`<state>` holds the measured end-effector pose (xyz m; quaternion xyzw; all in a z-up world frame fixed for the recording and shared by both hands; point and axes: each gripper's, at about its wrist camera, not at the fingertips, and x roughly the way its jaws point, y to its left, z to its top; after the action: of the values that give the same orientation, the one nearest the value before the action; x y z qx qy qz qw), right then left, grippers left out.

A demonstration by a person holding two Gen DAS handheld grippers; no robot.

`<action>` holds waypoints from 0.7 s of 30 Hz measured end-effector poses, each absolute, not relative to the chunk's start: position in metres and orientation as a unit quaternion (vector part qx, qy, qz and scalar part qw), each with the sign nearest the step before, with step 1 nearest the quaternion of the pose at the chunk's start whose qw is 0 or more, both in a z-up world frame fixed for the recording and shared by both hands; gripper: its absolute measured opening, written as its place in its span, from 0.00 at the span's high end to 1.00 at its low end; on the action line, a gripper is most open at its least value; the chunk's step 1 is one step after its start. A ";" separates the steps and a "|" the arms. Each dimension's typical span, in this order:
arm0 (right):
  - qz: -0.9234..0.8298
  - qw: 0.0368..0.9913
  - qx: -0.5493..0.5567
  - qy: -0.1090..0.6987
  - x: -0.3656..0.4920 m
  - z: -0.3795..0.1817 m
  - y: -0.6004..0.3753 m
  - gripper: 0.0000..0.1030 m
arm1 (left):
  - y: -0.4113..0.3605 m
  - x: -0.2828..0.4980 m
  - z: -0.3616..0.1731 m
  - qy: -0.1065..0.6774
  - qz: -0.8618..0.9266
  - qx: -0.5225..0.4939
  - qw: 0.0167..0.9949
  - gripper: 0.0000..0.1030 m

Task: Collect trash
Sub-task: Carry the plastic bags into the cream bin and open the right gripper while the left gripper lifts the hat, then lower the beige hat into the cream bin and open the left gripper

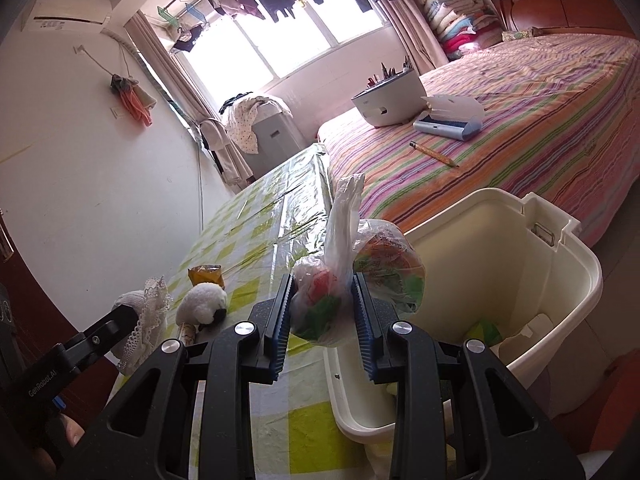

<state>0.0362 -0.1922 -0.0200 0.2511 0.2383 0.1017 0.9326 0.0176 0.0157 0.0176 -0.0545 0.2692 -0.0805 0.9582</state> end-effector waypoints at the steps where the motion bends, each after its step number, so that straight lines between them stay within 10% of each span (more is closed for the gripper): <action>1: 0.100 0.932 0.253 0.239 0.037 -0.020 -0.193 0.72 | 0.016 0.018 0.018 0.269 -0.081 -0.054 0.958 0.61; 21: 0.049 0.925 0.313 0.211 0.028 -0.024 -0.225 0.54 | 0.001 0.021 0.016 0.276 -0.091 -0.044 0.956 0.61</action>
<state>0.0276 -0.2248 -0.0242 0.3129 0.2105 0.0485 0.9249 0.0213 0.0009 0.0165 -0.0437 0.2756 -0.0910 0.9560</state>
